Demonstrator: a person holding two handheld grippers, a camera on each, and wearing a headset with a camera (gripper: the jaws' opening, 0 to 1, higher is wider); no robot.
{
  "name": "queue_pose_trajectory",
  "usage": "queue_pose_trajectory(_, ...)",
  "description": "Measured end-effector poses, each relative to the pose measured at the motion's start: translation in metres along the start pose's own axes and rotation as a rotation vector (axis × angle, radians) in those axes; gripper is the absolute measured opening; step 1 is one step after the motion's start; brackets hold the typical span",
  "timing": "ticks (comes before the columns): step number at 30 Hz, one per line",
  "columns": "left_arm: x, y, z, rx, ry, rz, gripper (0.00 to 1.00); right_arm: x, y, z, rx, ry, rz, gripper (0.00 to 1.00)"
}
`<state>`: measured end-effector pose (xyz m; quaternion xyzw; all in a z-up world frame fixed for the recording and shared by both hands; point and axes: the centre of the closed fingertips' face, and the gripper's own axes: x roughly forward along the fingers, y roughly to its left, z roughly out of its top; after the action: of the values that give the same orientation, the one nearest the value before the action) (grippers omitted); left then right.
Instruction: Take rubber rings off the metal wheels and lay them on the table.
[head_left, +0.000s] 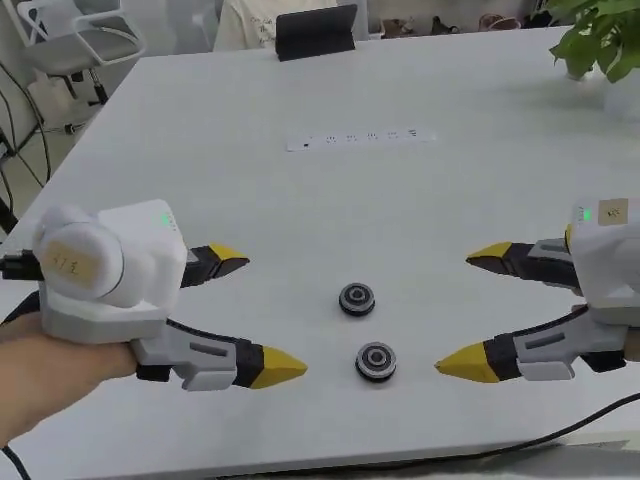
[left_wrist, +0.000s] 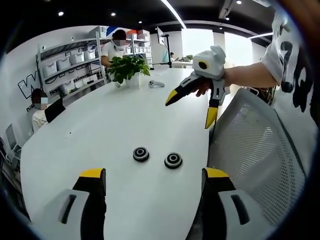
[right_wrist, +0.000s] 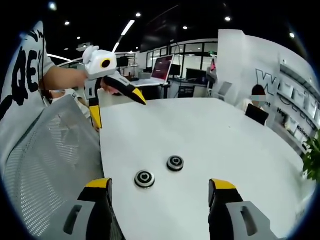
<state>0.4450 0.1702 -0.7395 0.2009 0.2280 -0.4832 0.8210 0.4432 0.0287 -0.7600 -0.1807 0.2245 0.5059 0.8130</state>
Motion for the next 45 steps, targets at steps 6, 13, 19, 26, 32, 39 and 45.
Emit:
queue_pose_trajectory(6,0.007,-0.002,0.002,0.021,-0.001,-0.018,0.74,0.006,0.001,0.0,-0.016,0.003,0.012,0.76)
queue_pose_trajectory(13,0.016,-0.006,0.002,0.034,0.007,-0.045,0.73,0.011,0.0,-0.002,-0.024,0.009,0.026,0.75)
queue_pose_trajectory(19,0.023,-0.008,0.002,0.038,0.005,-0.064,0.72,0.017,0.001,-0.007,-0.026,0.021,0.041,0.73)
queue_pose_trajectory(26,0.032,-0.01,0.001,0.046,0.011,-0.084,0.7,0.022,0.003,-0.011,-0.031,0.03,0.057,0.71)
queue_pose_trajectory(32,0.041,-0.011,0.0,0.026,0.007,-0.107,0.68,0.028,0.004,-0.015,-0.037,0.039,0.078,0.69)
queue_pose_trajectory(39,0.048,-0.014,-0.001,-0.018,-0.003,-0.135,0.66,0.035,0.004,-0.02,-0.033,0.04,0.098,0.67)
queue_pose_trajectory(45,0.055,-0.014,-0.009,0.0,0.023,-0.143,0.64,0.04,0.005,-0.023,-0.026,0.041,0.117,0.63)
